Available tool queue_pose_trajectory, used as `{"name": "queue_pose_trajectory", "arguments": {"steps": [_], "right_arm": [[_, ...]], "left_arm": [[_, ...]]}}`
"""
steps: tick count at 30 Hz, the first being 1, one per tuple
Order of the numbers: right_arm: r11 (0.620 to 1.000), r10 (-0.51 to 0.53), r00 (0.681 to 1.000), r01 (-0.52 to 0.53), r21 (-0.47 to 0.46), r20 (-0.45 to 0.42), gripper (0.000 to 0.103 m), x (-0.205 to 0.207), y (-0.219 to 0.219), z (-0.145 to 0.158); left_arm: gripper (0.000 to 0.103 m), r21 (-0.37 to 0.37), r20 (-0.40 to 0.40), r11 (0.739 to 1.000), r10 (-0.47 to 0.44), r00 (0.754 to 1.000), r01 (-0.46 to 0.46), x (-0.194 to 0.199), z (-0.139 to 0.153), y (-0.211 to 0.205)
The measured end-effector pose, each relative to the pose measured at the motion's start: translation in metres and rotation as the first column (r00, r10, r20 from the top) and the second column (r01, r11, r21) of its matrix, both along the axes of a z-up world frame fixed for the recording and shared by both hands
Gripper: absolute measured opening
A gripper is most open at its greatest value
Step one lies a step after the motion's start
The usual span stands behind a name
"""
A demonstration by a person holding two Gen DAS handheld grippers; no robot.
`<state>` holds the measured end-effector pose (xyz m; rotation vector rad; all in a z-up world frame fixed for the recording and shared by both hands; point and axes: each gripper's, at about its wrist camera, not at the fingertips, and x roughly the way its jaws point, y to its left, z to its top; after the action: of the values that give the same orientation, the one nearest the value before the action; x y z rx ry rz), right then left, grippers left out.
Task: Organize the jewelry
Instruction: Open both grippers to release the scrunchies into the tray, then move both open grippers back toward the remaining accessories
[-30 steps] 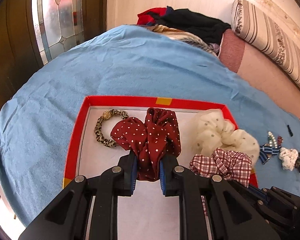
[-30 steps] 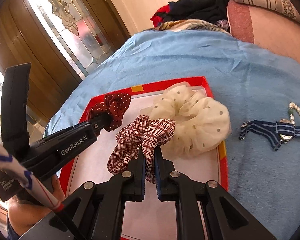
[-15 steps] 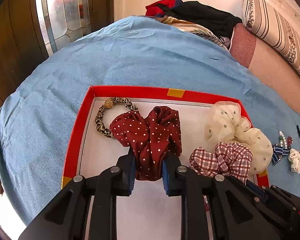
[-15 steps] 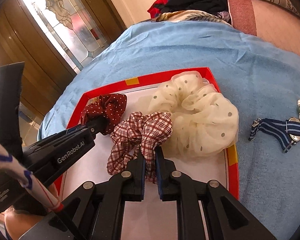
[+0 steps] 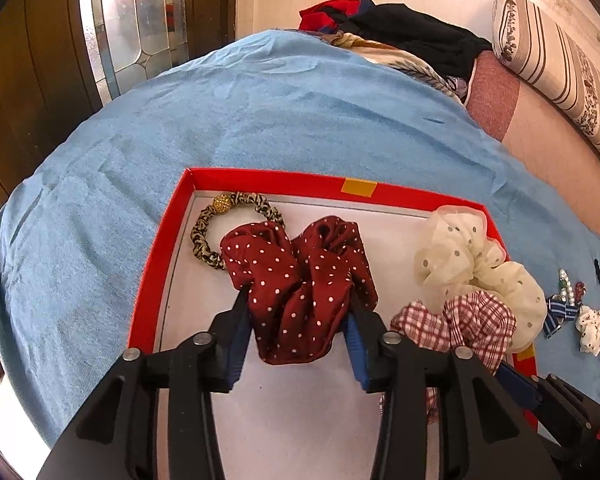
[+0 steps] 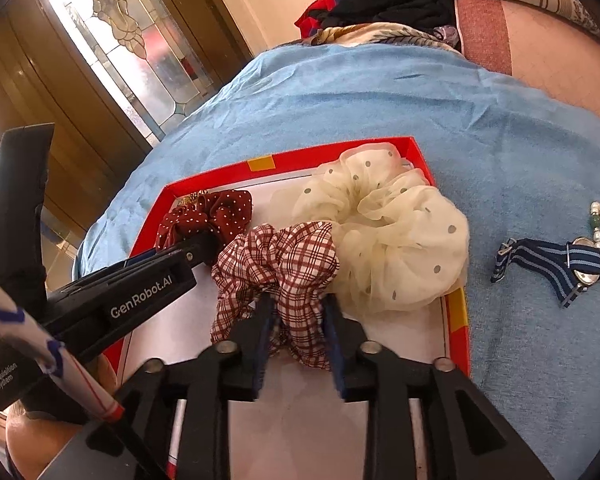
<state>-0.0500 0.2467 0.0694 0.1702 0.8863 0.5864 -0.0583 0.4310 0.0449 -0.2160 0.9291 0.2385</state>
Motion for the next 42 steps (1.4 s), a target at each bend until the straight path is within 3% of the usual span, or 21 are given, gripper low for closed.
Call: {"name": "queue_pose_trajectory", "arguments": {"steps": [14,23,33,42], "right_arm": [[1.0,-0.011,1.0,0.011,0.028,0.027,0.034,-0.011,-0.013,0.013],[0.996,-0.042,0.999,0.04,0.081,0.027,0.035,-0.022,-0.041,0.024],[0.985,-0.123,0.992,0.117,0.126,0.039,0.035,-0.036,-0.106,0.039],[0.952,-0.269,0.963,0.259,0.163,0.037,0.034,-0.051,-0.204,0.04]], "left_arm": [[0.047,0.013,0.06,1.0,0.021,0.998,-0.022,-0.003,0.015,-0.003],[0.048,0.032,0.111,0.999,-0.016,0.994,0.013,-0.005,0.028,-0.024],[0.048,0.062,0.16,0.993,-0.108,0.981,0.099,0.001,0.043,-0.08],[0.049,0.076,0.178,0.969,-0.245,0.953,0.235,0.002,0.047,-0.148]]}}
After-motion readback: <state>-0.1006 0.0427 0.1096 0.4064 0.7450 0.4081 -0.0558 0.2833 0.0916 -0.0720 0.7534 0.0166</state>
